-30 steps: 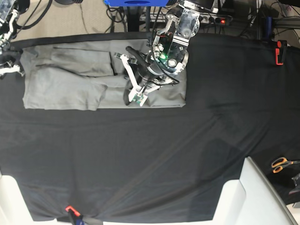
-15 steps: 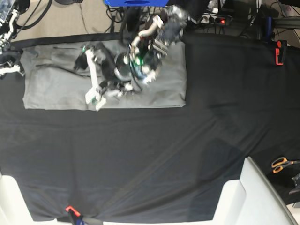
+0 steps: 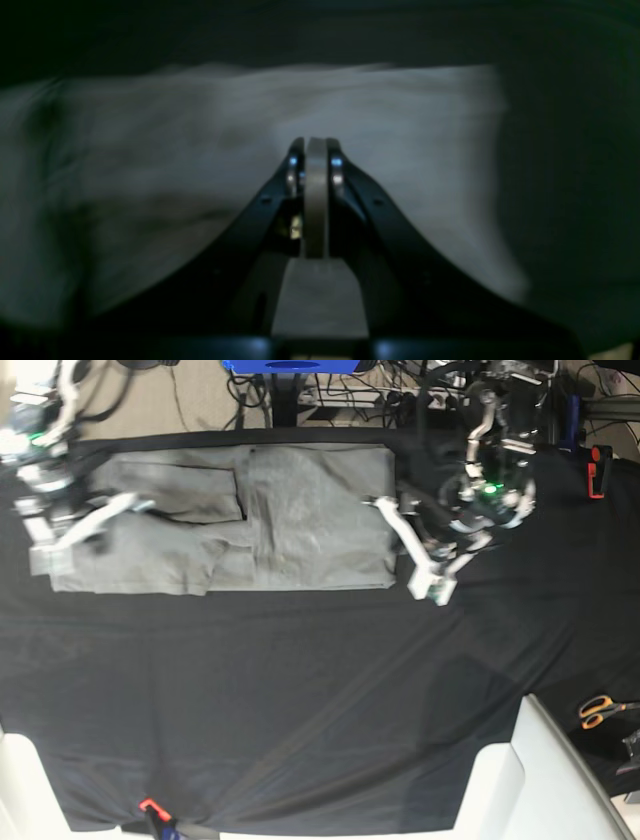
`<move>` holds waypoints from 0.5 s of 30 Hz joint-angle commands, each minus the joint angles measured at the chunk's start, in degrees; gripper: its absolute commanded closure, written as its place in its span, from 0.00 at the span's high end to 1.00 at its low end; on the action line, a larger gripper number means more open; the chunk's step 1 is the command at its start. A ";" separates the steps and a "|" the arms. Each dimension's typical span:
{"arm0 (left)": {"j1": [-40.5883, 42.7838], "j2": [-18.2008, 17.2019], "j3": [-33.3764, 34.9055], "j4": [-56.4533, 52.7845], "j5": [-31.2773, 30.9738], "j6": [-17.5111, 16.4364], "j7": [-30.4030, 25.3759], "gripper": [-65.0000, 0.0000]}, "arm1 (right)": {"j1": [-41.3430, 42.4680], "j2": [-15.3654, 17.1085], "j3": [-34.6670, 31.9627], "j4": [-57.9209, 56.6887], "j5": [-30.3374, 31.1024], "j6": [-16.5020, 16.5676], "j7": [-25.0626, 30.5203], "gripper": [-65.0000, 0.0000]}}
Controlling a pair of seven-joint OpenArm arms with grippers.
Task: Fold the T-shirt properly
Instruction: 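Release the folded hem and press the fold flat with both grippers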
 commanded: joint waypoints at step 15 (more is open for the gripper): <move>7.52 -0.64 5.75 2.66 -0.52 2.13 -7.08 0.00 | -0.20 0.20 2.41 -1.28 0.34 0.21 1.02 0.00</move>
